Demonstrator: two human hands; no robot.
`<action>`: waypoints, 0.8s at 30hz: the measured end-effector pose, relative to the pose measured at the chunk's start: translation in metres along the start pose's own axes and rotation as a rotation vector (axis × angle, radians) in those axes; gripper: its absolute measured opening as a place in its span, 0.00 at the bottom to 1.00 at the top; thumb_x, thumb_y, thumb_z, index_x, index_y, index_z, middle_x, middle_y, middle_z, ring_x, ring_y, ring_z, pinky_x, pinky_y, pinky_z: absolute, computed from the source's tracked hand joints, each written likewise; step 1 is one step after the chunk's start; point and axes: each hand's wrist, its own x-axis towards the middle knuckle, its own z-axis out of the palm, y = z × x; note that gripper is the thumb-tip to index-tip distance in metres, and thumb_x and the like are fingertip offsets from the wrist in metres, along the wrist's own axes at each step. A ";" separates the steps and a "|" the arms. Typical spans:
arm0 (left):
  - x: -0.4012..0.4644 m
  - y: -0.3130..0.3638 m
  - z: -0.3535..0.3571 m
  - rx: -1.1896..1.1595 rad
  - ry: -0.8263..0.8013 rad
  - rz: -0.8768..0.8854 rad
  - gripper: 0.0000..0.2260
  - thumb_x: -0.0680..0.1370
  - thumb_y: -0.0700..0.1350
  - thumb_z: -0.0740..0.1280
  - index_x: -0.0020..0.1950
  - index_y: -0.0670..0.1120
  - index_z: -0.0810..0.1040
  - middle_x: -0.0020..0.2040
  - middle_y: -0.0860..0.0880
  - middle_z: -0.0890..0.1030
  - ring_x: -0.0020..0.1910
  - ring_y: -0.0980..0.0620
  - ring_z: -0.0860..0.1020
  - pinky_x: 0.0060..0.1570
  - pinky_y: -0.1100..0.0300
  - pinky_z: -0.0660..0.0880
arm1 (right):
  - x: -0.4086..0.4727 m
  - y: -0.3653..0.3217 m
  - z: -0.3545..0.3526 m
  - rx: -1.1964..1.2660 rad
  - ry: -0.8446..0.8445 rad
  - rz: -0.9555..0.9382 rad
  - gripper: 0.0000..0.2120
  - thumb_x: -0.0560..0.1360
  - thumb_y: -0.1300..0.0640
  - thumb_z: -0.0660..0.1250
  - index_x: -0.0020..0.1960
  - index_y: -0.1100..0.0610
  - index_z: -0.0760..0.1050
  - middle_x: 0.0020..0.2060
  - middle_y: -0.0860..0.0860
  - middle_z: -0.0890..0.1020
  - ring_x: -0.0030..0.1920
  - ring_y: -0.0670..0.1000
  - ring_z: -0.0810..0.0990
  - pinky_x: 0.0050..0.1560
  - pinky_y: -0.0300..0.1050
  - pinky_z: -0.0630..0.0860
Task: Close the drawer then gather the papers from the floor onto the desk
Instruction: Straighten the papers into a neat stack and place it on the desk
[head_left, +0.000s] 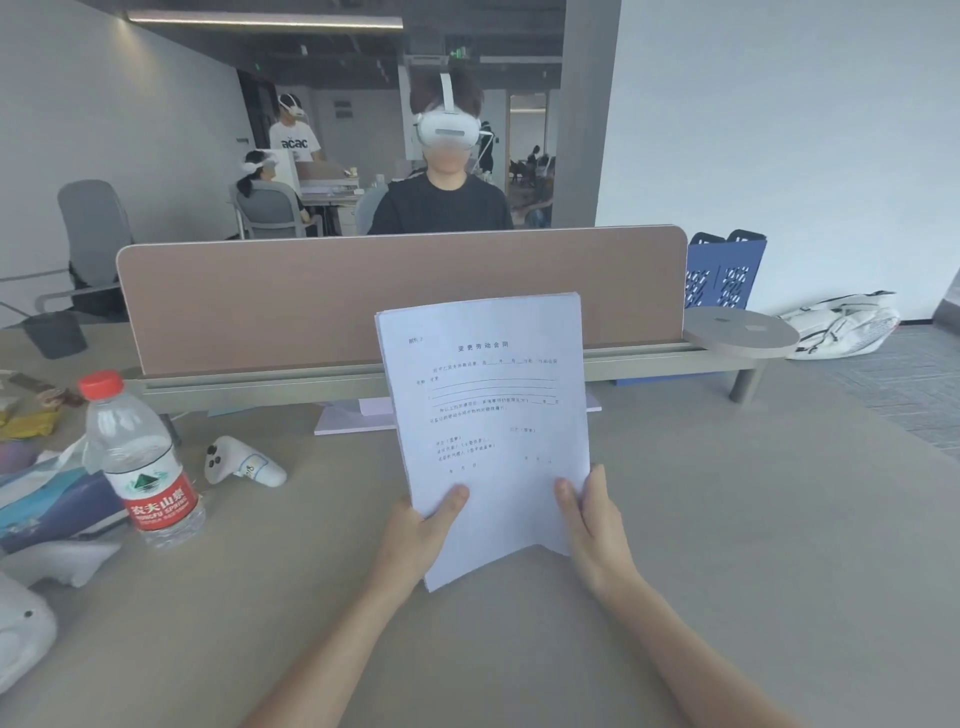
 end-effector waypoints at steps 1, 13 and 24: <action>0.002 0.003 -0.003 0.017 -0.006 -0.007 0.05 0.75 0.56 0.72 0.41 0.60 0.86 0.44 0.53 0.88 0.47 0.49 0.86 0.51 0.48 0.80 | 0.003 0.000 -0.003 0.013 -0.004 0.000 0.16 0.84 0.52 0.58 0.41 0.55 0.57 0.29 0.41 0.67 0.29 0.42 0.64 0.34 0.40 0.63; 0.000 0.054 -0.030 -0.061 -0.308 -0.063 0.09 0.80 0.52 0.67 0.55 0.52 0.84 0.53 0.55 0.88 0.48 0.59 0.86 0.41 0.65 0.80 | 0.026 -0.048 -0.047 0.591 -0.283 0.333 0.20 0.80 0.48 0.66 0.63 0.61 0.80 0.57 0.58 0.86 0.59 0.61 0.84 0.65 0.61 0.76; -0.018 0.046 0.006 -0.842 -0.443 -0.155 0.28 0.78 0.58 0.64 0.74 0.45 0.71 0.70 0.43 0.78 0.69 0.42 0.77 0.68 0.43 0.71 | 0.008 -0.042 -0.017 0.447 0.149 0.073 0.20 0.84 0.45 0.57 0.51 0.60 0.79 0.39 0.53 0.80 0.37 0.54 0.74 0.33 0.44 0.69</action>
